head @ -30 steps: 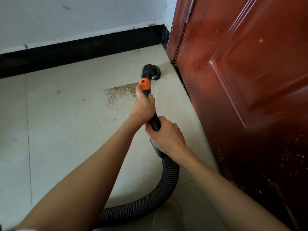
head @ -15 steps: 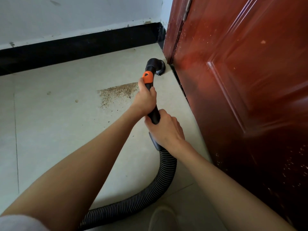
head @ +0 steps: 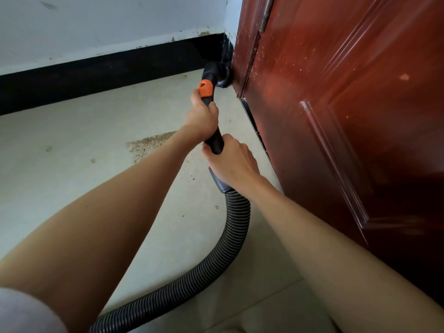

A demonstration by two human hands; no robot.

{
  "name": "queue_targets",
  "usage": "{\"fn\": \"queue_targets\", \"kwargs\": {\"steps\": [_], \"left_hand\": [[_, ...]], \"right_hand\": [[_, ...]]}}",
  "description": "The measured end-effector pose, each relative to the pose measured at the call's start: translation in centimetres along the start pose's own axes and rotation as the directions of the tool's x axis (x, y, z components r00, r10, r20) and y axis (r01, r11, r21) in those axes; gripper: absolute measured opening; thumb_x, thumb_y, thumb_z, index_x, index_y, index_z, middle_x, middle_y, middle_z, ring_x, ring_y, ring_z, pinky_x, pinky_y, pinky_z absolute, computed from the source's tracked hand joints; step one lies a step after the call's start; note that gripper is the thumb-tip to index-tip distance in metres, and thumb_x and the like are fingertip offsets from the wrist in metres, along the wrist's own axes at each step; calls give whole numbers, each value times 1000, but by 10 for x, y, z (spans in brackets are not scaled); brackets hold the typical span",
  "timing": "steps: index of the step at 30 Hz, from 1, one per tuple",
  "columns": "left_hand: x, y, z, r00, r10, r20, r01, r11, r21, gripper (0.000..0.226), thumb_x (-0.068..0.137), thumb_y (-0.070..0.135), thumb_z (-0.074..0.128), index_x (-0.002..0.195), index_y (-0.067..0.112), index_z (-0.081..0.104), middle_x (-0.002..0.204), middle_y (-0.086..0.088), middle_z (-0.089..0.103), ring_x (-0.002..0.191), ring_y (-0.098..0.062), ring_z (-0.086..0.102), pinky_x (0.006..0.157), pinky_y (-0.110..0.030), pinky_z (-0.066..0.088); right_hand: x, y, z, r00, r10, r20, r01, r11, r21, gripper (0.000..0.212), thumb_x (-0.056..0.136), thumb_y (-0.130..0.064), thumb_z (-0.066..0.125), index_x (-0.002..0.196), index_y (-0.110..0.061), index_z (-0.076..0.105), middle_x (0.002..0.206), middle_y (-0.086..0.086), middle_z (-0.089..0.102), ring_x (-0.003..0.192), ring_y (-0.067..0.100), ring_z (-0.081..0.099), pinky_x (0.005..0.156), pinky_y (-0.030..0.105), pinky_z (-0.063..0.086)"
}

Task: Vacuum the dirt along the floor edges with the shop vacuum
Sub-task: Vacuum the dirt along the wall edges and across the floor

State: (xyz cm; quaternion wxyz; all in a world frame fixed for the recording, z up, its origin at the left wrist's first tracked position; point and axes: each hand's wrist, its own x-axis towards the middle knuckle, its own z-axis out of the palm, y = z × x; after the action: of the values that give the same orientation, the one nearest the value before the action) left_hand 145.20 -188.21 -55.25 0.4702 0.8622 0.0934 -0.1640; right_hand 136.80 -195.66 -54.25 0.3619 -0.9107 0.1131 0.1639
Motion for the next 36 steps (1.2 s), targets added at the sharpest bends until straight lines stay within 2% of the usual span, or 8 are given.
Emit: {"fn": "queue_targets", "kwargs": {"steps": [4, 7, 13, 18, 23, 26, 30, 36], "left_hand": [[-19, -7, 1, 999, 49, 25, -50, 997, 52, 44, 99, 20, 32, 141, 13, 19, 76, -7, 47, 61, -21, 48, 52, -29, 34], [-41, -14, -2, 996, 69, 56, -73, 994, 77, 47, 100, 22, 33, 143, 13, 17, 85, -14, 53, 64, -26, 50, 57, -31, 36], [-83, -31, -10, 986, 102, 134, -105, 994, 20, 50, 99, 18, 36, 144, 7, 16, 84, -15, 51, 70, -32, 54, 60, -31, 36], [-109, -47, -17, 970, 108, 219, -106, 994, -23, 50, 99, 20, 38, 143, 10, 15, 83, -13, 55, 62, -22, 51, 57, -31, 39], [-129, -58, -31, 949, 89, 304, -80, 996, -43, 51, 99, 22, 41, 142, 10, 15, 94, -16, 55, 85, -35, 60, 73, -38, 47], [-137, -59, -41, 936, 89, 341, -70, 995, -69, 51, 98, 23, 42, 141, 10, 16, 95, -15, 56, 87, -36, 61, 75, -41, 51], [-149, -63, -64, 962, 121, 244, -75, 979, -191, 51, 99, 22, 42, 142, 16, 15, 77, 0, 51, 64, -16, 55, 54, -26, 43], [-181, -107, -126, 996, -85, 1, 82, 956, -282, 52, 99, 23, 39, 144, 18, 12, 93, -6, 55, 74, -20, 55, 67, -30, 43]], "right_hand": [[-22, 2, 11, 999, 53, -13, -52, 996, 78, 37, 91, -48, 51, 99, -12, 53, 89, 5, 61, 83, 28, 59, 74, 36, 48], [-47, 1, 20, 995, 99, -26, -96, 991, 95, 35, 91, -48, 51, 97, -13, 51, 90, 7, 62, 84, 30, 60, 76, 39, 50], [-93, -2, 38, 984, 173, -36, -170, 983, 71, 32, 91, -47, 52, 91, -15, 48, 79, 4, 59, 76, 30, 59, 64, 34, 43], [-123, -3, 53, 975, 212, -62, -206, 974, 90, 31, 91, -48, 54, 90, -18, 49, 74, 4, 59, 70, 29, 60, 57, 32, 40], [-148, -6, 63, 963, 258, -79, -252, 964, 81, 28, 90, -50, 53, 89, -22, 50, 76, 4, 61, 72, 28, 61, 56, 32, 41], [-159, -15, 66, 956, 275, -104, -268, 961, 69, 29, 91, -49, 53, 92, -20, 52, 78, 5, 62, 73, 28, 61, 61, 37, 46], [-168, -37, 71, 971, 207, -123, -211, 977, -24, 32, 92, -49, 51, 98, -17, 50, 77, 7, 62, 72, 32, 61, 61, 38, 45], [-174, -77, 95, 991, -7, 131, 35, 977, -211, 33, 94, -49, 48, 105, -18, 49, 78, -3, 56, 70, 24, 56, 59, 31, 35]]}}
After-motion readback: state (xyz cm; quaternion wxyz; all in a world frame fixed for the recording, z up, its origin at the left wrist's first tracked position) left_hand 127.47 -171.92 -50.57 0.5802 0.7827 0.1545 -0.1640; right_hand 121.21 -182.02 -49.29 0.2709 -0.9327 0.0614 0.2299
